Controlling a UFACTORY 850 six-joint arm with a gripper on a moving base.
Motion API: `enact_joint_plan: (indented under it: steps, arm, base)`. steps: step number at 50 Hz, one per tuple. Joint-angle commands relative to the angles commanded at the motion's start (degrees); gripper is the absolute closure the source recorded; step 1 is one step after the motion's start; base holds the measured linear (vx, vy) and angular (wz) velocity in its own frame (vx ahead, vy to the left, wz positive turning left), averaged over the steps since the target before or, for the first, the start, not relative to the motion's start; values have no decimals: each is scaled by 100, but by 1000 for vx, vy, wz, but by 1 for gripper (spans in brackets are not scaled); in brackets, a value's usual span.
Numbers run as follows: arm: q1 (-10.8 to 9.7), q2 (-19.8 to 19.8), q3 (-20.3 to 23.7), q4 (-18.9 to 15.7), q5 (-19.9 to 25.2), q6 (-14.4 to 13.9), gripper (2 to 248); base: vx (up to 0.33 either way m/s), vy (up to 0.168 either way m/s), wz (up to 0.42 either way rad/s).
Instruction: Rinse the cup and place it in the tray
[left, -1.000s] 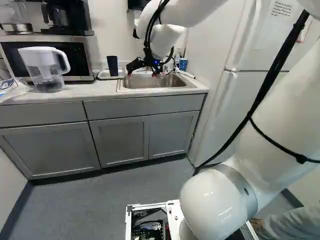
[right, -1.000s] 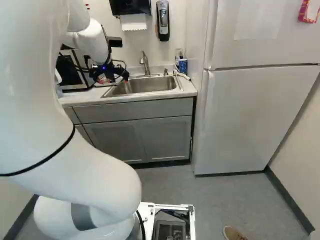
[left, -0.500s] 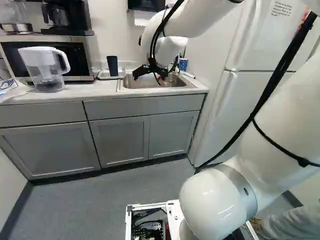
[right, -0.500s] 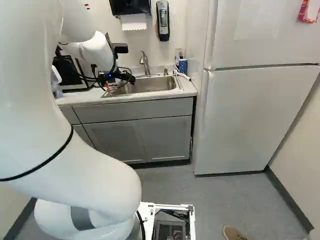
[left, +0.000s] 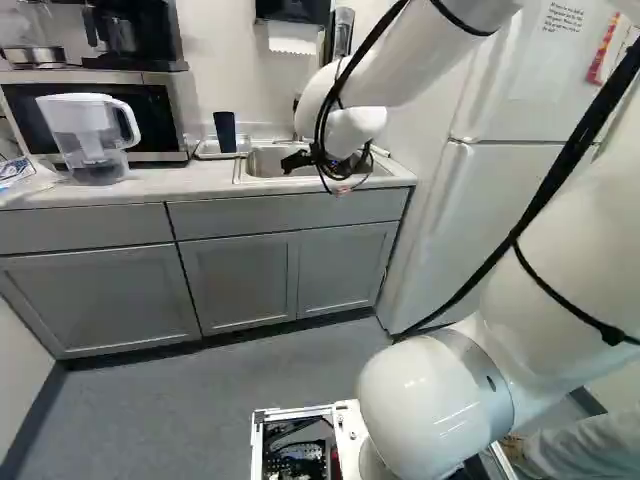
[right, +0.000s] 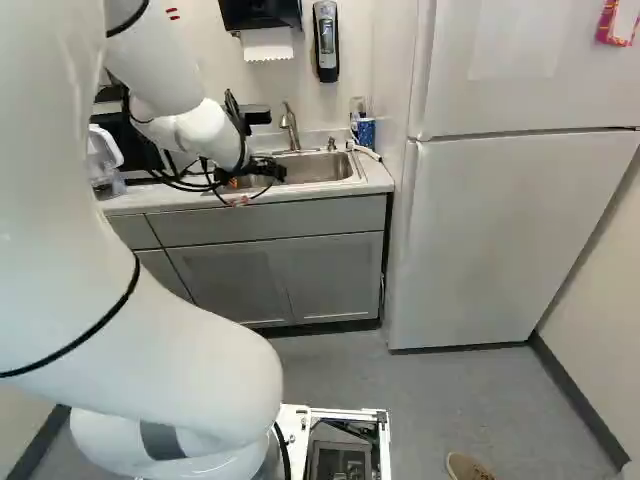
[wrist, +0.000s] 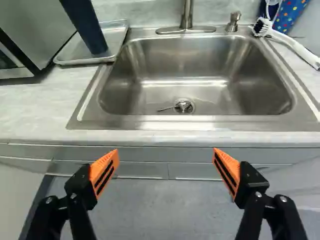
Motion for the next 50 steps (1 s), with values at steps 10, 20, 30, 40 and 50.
enact_joint_plan:
  steps: [10,20,30,40,50]
  arm:
    - [-149,104,472,-185,606,140,3]
    - [-312,219,991,-388,1273,294,3]
    - [-460,322,1462,-572,1877,434,3]
    - [-592,415,1882,-736,2417,559,3]
    - [-711,499,2260,-884,2901,671,3]
  base:
    - [0,0,0]
    - [0,0,0]
    - [0,0,0]
    - [0,0,0]
    - [0,0,0]
